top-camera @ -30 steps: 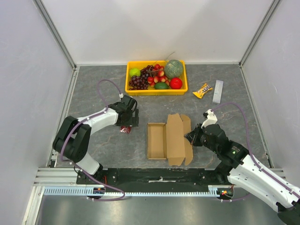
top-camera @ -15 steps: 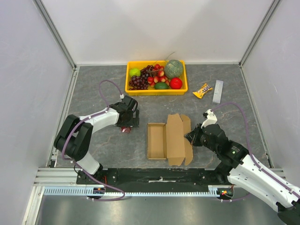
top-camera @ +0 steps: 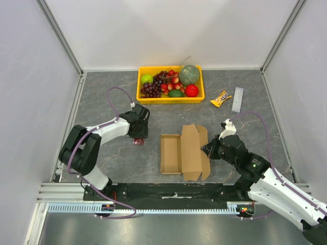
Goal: Fold the paper box
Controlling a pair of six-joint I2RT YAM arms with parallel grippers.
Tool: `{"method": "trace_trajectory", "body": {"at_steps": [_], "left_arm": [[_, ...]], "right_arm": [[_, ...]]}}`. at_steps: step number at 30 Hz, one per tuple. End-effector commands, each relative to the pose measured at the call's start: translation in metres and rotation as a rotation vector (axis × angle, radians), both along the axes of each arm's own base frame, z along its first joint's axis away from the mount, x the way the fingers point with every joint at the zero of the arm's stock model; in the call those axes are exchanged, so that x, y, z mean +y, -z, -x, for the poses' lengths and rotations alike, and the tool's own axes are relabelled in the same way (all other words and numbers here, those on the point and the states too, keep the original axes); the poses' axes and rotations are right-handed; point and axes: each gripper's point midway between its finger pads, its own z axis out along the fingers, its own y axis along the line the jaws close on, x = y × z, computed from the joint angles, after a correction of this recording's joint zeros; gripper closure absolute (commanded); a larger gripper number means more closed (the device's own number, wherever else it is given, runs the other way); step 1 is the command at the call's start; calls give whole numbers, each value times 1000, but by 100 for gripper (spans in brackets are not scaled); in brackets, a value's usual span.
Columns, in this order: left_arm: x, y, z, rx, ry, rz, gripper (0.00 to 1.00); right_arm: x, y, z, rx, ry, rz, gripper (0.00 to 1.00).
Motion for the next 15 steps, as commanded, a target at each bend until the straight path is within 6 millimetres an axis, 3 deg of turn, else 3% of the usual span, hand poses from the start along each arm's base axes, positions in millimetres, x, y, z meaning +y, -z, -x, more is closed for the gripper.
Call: {"method": "trace_trajectory", "body": {"at_steps": [1,7,15], "left_arm": [[-3,16,14,63,5,28,39],[-6,1,9,29,5,52,48],[-19,-53,-5,-78,26,133,53]], "right_arm": [[5,-18,-4,-39,-5,-39,94],[5,-19,-5,-40,-6,-37,94],[5,-17,-4,-37,-5,-37,94]]}}
